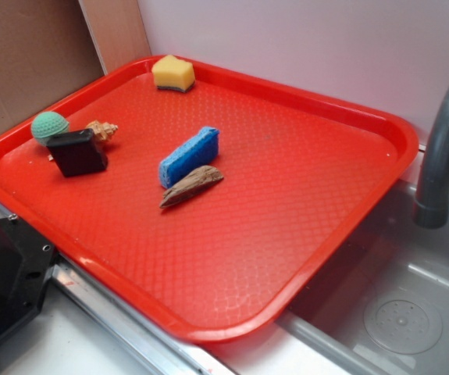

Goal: Grab the black box.

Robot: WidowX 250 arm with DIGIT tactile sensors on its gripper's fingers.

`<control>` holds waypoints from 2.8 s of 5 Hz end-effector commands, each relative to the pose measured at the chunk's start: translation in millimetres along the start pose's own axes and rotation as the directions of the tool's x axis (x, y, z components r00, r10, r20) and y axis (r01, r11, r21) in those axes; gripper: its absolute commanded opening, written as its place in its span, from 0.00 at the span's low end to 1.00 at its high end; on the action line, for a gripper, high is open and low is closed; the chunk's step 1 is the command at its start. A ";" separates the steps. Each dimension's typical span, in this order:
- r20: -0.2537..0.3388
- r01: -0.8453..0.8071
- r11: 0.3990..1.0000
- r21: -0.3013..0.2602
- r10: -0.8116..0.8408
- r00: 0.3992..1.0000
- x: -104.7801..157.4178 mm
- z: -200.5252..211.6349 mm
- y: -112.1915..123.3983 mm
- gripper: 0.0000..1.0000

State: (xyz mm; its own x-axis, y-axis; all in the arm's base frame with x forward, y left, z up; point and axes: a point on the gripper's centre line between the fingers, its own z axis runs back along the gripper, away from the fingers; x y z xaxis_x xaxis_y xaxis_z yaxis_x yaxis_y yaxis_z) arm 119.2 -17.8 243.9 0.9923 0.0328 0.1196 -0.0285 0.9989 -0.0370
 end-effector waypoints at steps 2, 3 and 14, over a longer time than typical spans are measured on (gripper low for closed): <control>0.019 0.178 0.984 0.007 -0.178 0.984 22.8 -36.0 25.6 1.00; 0.033 0.304 0.953 -0.009 -0.304 0.952 38.8 -55.6 50.9 1.00; 0.063 0.193 0.980 0.045 -0.196 0.979 53.2 -101.5 55.6 0.00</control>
State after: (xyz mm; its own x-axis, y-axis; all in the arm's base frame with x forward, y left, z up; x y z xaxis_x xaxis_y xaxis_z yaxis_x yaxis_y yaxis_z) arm 175.3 38.8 139.8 0.9771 -0.1444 0.1562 0.1442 0.9895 0.0129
